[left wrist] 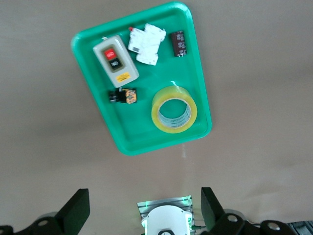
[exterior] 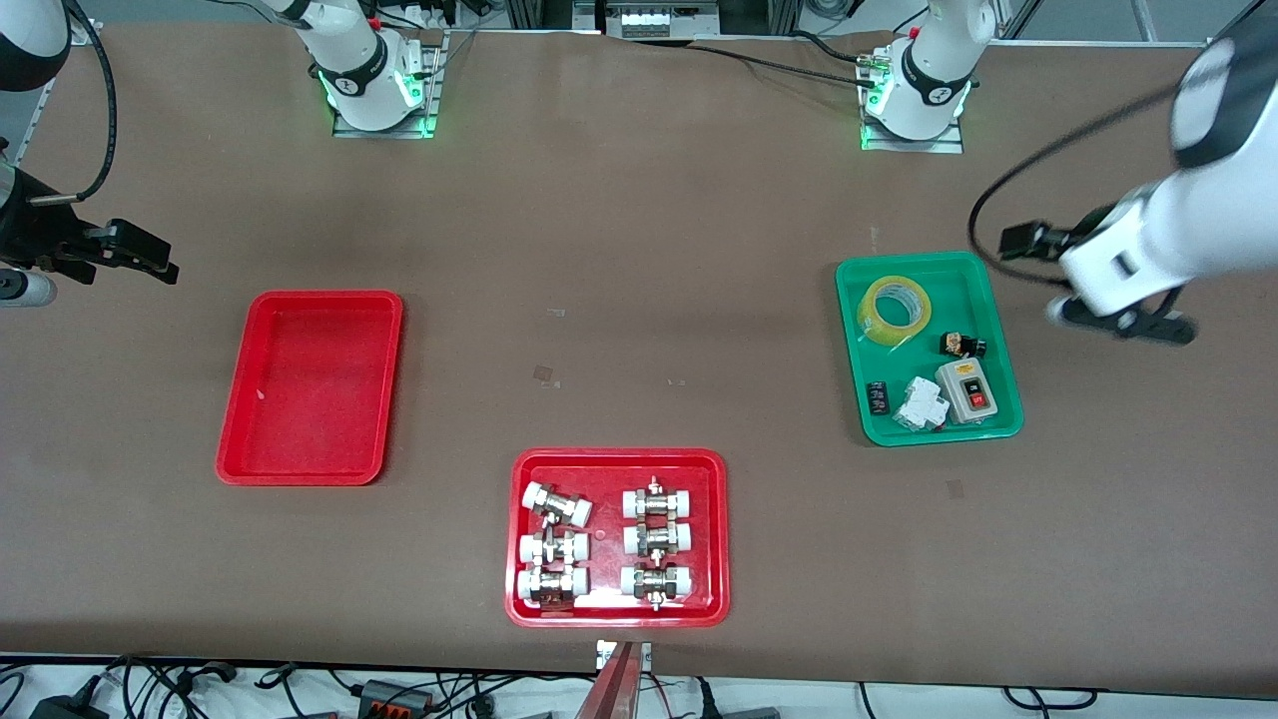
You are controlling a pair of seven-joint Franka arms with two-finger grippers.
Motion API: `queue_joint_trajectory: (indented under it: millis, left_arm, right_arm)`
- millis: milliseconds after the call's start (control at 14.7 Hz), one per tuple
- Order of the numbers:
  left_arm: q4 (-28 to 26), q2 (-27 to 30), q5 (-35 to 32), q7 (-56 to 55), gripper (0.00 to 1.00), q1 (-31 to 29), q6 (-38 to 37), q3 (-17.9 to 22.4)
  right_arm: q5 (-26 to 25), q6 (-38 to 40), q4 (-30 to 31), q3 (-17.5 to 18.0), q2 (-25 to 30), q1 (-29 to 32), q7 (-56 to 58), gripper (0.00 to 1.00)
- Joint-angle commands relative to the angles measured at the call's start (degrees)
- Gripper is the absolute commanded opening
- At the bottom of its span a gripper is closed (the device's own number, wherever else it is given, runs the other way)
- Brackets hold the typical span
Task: Left arm passes tape to right arm into tray
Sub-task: 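Lower the left gripper onto the yellow tape roll and grasp it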
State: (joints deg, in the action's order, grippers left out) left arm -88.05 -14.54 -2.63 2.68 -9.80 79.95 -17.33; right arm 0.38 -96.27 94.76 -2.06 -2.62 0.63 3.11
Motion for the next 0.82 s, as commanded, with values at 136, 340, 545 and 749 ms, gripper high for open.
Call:
queue_joint_trajectory:
  millis: [136,340,545,749]
  left_arm:
    - [-14.3,-2.5,-0.5,-2.6,1.0,0.0,11.9,-0.3]
    - [-27.4,-4.3,-0.6,-5.8,1.0,-3.2,21.4,-0.2]
    - [-32.7,-7.9,-0.6,-6.2,1.0,-3.9,28.9,-0.2]
    - [-32.3,-11.3,-0.6,-6.3,1.0,-4.8,31.0,-0.2]
  right_arm:
    - [-0.5,-0.2,-0.3,-0.1,-0.1,0.0,0.2,1.0]
    - [-0.5,-0.2,-0.3,-0.1,-0.1,-0.1,0.2,1.0]
    - [-0.5,-0.3,-0.3,-0.1,-0.1,0.0,0.2,1.0]
    - [-0.5,-0.6,-0.3,0.0,-0.1,-0.1,0.2,1.0]
